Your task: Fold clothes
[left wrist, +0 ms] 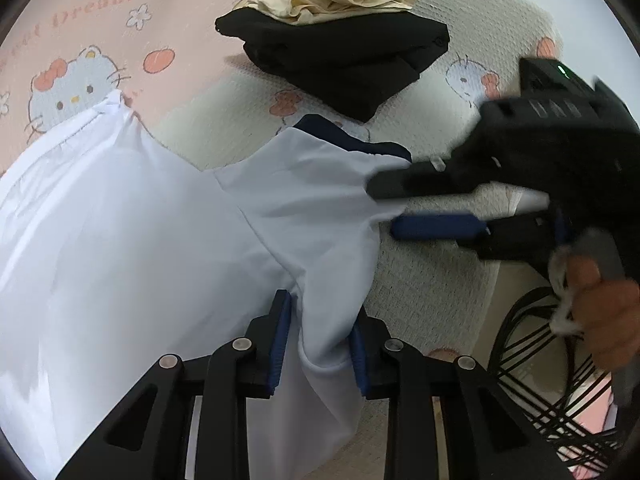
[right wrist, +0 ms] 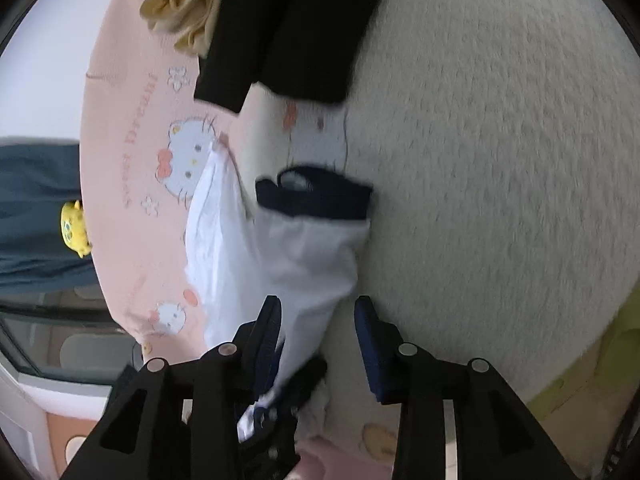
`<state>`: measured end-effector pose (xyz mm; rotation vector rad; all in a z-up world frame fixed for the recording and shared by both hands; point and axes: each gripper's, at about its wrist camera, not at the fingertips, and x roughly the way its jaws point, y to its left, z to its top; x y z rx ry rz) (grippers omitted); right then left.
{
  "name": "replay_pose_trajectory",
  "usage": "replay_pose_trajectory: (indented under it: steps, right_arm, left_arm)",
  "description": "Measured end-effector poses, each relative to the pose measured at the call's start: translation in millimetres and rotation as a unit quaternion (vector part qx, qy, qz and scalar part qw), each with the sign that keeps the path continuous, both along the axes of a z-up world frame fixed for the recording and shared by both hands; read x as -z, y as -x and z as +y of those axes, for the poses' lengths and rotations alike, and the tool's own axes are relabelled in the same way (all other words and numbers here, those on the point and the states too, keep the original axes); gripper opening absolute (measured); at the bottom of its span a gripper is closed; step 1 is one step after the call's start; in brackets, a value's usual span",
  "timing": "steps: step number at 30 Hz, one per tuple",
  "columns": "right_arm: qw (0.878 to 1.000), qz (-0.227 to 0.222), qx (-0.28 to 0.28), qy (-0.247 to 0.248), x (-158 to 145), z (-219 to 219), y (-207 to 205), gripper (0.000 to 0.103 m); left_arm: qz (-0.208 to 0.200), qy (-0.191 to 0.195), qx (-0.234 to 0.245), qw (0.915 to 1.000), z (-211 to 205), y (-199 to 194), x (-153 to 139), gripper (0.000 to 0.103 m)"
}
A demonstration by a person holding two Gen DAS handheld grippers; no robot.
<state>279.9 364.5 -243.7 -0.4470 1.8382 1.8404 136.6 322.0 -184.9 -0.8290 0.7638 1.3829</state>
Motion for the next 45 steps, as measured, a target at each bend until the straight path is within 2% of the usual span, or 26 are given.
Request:
replay_pose_trajectory:
  steps: [11,13,14,15,18,20,23,25,26,27,32,39,42,45]
  right_arm:
    - [0.996,-0.036,-0.011,-0.081,-9.1,14.7,16.1,0.036]
    - [0.993,-0.069,-0.014,-0.1,-11.5,14.5,20.5,0.024]
    - [0.99,-0.089,-0.017,-0.11,-12.7,14.3,23.1,0.012]
    - [0.987,-0.107,-0.022,-0.121,-14.6,13.7,25.6,0.004]
    - [0.978,-0.136,-0.038,-0.153,-24.8,8.8,33.3,0.004]
    - [0.975,-0.134,-0.053,-0.169,-33.5,6.3,37.7,0.004]
    - [0.977,-0.106,-0.065,-0.172,-45.4,6.0,39.6,0.004]
    - [0.979,-0.088,-0.068,-0.172,-53.2,6.4,38.7,0.004]
    - [0.979,-0.081,-0.07,-0.173,-57.2,7.1,38.9,0.004]
    - [0.979,-0.074,-0.072,-0.174,-60.4,7.6,39.1,0.004]
    - [0.984,-0.039,-0.076,-0.157,-65.9,9.9,40.0,0.004]
    - [0.986,-0.048,-0.071,-0.144,-62.2,7.9,35.8,0.004]
    - [0.987,-0.051,-0.068,-0.135,-59.9,8.0,35.7,0.004]
    - [0.989,-0.045,-0.065,-0.126,-56.1,7.8,34.8,0.004]
  left_arm:
    - [-0.015,-0.004,-0.004,0.9999,3.0,1.9,2.2,0.024]
    - [-0.013,-0.005,-0.004,0.9999,3.3,1.0,2.6,0.024]
    - [-0.014,-0.006,-0.004,0.9999,3.8,0.7,2.2,0.024]
    - [-0.019,-0.008,-0.005,0.9998,4.8,1.0,0.6,0.024]
    - [-0.033,-0.011,-0.01,0.9993,7.8,1.8,-4.0,0.025]
    - [-0.043,-0.013,-0.013,0.9989,9.8,2.4,-7.1,0.026]
    - [-0.058,-0.017,-0.018,0.998,12.9,3.3,-11.7,0.028]
    - [-0.067,-0.019,-0.021,0.9973,14.9,3.9,-14.8,0.043]
    - [-0.072,-0.02,-0.023,0.9969,15.9,4.1,-16.4,0.055]
    - [-0.077,-0.021,-0.024,0.9965,16.9,4.4,-17.9,0.062]
    - [-0.097,-0.027,-0.031,0.9944,23.0,4.5,-24.3,0.063]
    - [-0.038,-0.013,-0.037,0.9985,51.0,-11.9,-5.8,0.063]
    - [-0.033,-0.006,-0.044,0.9985,59.3,-13.5,-1.0,0.063]
    - [-0.021,-0.023,-0.038,0.9988,62.3,-19.1,-2.4,0.062]
